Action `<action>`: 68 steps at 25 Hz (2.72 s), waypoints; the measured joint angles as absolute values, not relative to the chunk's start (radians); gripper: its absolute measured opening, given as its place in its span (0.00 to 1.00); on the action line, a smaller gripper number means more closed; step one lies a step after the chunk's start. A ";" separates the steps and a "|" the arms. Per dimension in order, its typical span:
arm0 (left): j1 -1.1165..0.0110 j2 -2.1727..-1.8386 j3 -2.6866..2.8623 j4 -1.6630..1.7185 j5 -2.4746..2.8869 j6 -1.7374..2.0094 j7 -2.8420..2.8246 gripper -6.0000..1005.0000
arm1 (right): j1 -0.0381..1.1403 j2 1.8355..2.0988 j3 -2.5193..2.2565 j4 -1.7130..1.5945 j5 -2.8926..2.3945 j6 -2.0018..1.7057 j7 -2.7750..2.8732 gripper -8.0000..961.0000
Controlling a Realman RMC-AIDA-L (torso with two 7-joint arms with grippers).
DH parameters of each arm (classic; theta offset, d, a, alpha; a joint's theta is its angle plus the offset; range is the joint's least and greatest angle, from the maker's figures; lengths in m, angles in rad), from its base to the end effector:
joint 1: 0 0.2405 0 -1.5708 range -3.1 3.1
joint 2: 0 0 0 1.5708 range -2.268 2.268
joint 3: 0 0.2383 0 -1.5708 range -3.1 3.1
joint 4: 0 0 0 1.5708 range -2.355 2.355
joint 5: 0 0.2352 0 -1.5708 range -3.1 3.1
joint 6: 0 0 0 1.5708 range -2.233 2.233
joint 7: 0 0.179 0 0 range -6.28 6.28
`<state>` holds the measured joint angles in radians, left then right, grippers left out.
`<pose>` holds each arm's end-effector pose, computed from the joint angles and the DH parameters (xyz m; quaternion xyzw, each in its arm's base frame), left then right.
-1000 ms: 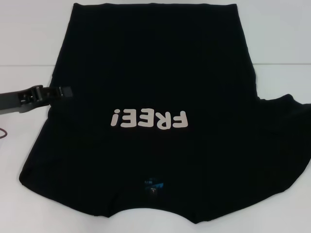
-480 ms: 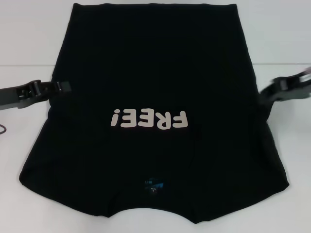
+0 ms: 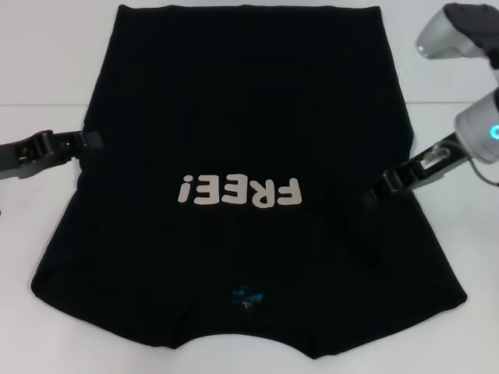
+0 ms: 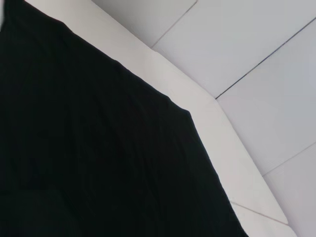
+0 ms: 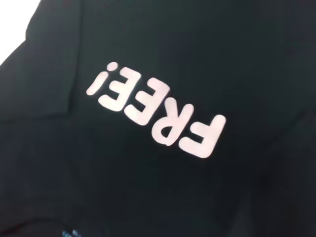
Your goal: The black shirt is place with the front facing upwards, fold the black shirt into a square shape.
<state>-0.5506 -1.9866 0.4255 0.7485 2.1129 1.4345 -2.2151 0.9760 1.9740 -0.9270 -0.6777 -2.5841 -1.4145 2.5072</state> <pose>-0.2993 0.3992 0.0762 -0.7353 -0.5723 -0.2990 0.2062 0.1885 0.4474 -0.0126 -0.8679 0.4683 -0.0810 0.1448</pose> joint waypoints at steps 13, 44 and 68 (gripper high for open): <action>-0.480 -1.948 0.310 0.770 2.198 1.594 -2.285 0.48 | 0.799 1.812 -0.596 -0.662 -2.305 -1.468 2.504 0.47; -0.452 -1.958 0.289 0.747 2.511 1.514 -2.469 0.60 | 0.799 1.796 -0.634 -0.660 -2.287 -1.485 2.522 0.66; -0.463 -1.961 0.298 0.736 2.539 1.487 -2.470 0.60 | 0.796 1.795 -0.630 -0.660 -2.287 -1.473 2.522 0.66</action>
